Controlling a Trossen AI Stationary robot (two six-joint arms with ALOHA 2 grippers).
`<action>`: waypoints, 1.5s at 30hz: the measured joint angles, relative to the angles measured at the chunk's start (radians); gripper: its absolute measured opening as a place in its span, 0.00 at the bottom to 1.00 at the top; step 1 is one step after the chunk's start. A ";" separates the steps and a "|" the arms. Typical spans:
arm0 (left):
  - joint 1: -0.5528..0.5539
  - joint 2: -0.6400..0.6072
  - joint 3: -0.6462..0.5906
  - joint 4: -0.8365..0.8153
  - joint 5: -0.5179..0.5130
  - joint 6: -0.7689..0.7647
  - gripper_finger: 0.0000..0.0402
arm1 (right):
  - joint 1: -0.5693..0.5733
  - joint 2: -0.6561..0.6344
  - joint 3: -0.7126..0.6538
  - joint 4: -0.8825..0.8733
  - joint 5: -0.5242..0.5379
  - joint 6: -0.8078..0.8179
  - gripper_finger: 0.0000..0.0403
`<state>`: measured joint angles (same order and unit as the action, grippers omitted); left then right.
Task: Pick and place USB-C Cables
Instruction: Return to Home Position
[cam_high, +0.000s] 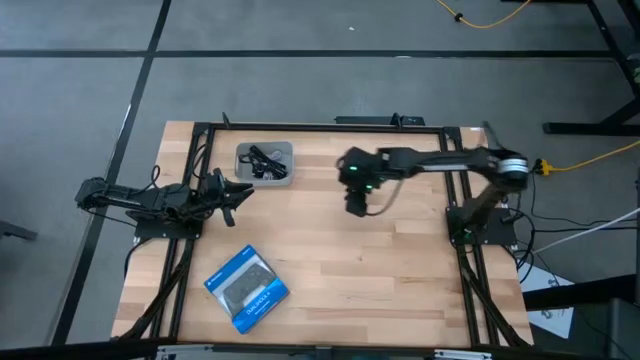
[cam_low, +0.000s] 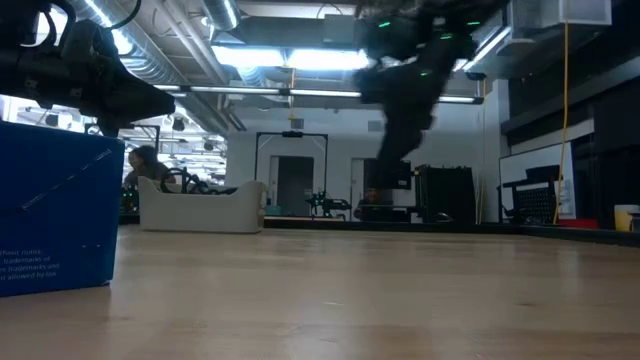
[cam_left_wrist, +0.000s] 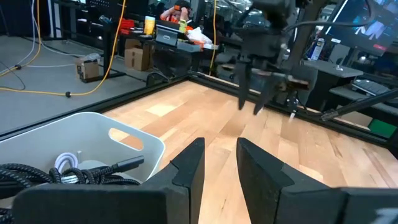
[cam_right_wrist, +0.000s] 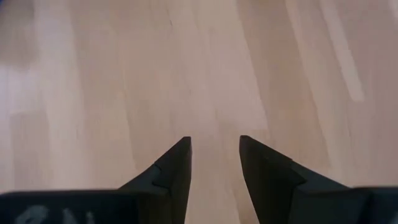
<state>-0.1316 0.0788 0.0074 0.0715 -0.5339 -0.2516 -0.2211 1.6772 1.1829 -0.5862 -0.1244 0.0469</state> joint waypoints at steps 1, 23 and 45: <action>0.000 0.000 0.000 0.000 0.000 0.000 0.21 | -0.002 -0.053 -0.062 0.041 -0.001 0.004 0.35; 0.000 0.000 0.000 0.000 0.000 0.000 0.22 | -0.004 -1.053 -1.046 0.682 0.001 0.390 0.35; 0.000 0.000 0.000 0.000 0.000 0.000 0.21 | 0.025 -1.362 -1.176 0.721 0.001 0.156 0.35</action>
<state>-0.1317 0.0790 0.0075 0.0715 -0.5343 -0.2516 -0.1957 0.3150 0.0067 0.1351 -0.1238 0.2028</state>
